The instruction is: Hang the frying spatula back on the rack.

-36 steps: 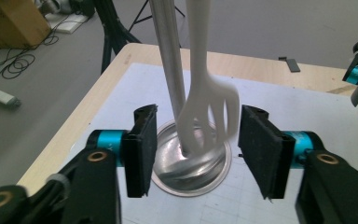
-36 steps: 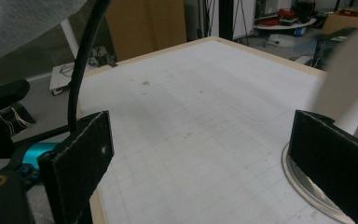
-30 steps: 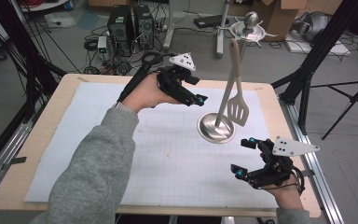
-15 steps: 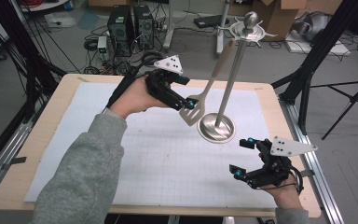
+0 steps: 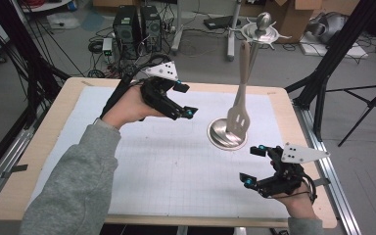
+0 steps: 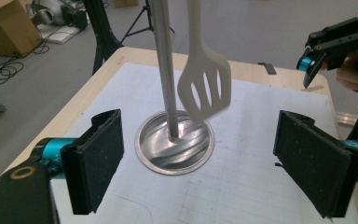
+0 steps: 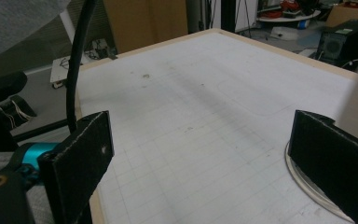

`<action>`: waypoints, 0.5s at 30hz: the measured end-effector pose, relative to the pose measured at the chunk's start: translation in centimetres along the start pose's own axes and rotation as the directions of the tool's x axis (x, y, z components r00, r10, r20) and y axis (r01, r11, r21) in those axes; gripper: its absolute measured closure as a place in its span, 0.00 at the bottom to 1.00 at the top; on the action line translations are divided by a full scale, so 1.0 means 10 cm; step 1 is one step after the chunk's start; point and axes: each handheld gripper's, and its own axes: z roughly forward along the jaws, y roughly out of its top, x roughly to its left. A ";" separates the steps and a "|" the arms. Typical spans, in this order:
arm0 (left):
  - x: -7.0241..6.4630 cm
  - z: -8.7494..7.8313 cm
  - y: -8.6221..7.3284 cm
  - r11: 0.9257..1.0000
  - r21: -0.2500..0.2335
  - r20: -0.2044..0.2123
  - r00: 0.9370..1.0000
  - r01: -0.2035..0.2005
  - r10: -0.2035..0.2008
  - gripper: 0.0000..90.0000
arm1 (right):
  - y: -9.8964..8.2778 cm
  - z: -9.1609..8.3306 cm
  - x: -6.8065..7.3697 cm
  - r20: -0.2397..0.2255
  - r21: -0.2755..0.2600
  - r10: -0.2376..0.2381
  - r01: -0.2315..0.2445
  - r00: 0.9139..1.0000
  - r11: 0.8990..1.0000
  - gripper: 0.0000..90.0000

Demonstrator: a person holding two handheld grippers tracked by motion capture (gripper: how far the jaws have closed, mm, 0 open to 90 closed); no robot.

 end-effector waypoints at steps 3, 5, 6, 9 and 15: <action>0.03 -0.05 -0.07 1.000 -0.002 -0.008 1.000 0.008 -0.008 0.18 | 0.00 0.01 0.00 -0.003 0.004 -0.002 0.002 1.000 1.000 0.06; 0.04 -0.09 -0.11 1.000 -0.007 -0.010 1.000 0.013 -0.013 0.18 | 0.00 0.02 0.00 -0.002 0.009 -0.001 0.001 1.000 1.000 0.06; 0.04 -0.11 -0.13 1.000 -0.011 -0.012 1.000 0.014 -0.015 0.18 | 0.00 0.02 0.00 -0.003 0.010 0.001 -0.001 1.000 1.000 0.06; 0.04 -0.17 -0.18 1.000 -0.019 -0.014 1.000 0.016 -0.016 0.18 | 0.00 0.03 0.00 0.000 0.009 -0.004 0.004 1.000 1.000 0.06; 0.03 -0.32 -0.27 0.999 -0.041 -0.027 1.000 0.015 -0.016 0.18 | 0.00 0.04 0.00 0.002 0.011 -0.007 0.007 1.000 1.000 0.06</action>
